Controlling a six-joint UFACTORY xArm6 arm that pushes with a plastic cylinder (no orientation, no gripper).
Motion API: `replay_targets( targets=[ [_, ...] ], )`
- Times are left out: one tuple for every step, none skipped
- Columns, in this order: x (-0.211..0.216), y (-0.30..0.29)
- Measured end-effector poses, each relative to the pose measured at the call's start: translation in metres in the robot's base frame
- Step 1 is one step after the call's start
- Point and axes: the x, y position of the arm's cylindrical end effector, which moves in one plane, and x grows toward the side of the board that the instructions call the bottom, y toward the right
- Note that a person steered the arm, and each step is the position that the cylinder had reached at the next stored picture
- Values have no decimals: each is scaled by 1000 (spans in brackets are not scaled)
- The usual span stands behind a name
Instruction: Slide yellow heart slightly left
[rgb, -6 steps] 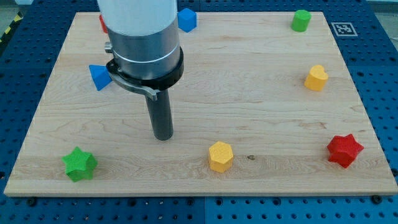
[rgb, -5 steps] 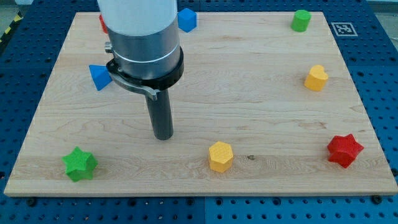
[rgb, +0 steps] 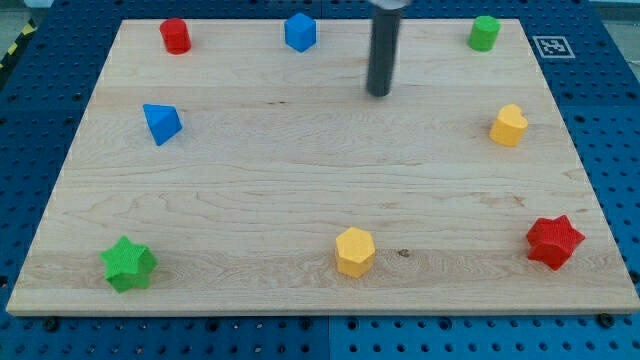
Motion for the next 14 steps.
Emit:
replay_targets(
  targets=[
    [-15, 56],
    [4, 122],
    [55, 154],
    [57, 154],
    [64, 146],
    [75, 135],
    [78, 135],
    [91, 135],
    [97, 133],
    [99, 119],
    [101, 85],
    [111, 52],
    [132, 27],
    [131, -2]
  ],
)
